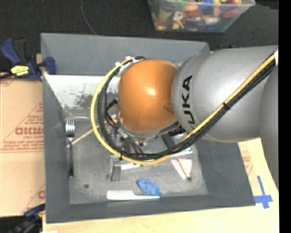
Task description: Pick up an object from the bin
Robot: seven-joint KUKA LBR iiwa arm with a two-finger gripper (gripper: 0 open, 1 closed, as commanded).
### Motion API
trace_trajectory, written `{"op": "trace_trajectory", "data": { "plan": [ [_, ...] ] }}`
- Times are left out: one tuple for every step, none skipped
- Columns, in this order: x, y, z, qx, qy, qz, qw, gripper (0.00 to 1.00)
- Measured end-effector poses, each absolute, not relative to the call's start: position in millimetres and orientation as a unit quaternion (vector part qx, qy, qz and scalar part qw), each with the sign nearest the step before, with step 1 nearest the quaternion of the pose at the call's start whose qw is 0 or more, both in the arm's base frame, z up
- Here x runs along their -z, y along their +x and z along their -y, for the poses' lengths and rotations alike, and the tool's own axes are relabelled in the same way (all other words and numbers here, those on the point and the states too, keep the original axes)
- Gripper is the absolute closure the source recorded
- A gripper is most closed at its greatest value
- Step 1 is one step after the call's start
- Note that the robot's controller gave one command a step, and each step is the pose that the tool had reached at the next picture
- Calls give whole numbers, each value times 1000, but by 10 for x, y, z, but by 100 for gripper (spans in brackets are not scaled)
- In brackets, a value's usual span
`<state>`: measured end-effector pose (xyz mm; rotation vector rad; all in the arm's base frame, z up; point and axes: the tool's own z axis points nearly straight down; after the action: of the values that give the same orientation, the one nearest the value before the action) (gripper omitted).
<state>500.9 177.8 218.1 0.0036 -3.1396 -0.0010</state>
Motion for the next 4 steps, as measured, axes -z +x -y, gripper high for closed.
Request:
{"op": "trace_trajectory", "data": {
  "plan": [
    [-2199,5023,-1773,1,-1,1000,-1,0],
    [-867,6308,-1070,1,60,998,-7,0],
    [-1644,5496,-633,3,45,999,-9,0],
    [-1001,6255,-542,2,20,1000,-6,0]
  ]
}}
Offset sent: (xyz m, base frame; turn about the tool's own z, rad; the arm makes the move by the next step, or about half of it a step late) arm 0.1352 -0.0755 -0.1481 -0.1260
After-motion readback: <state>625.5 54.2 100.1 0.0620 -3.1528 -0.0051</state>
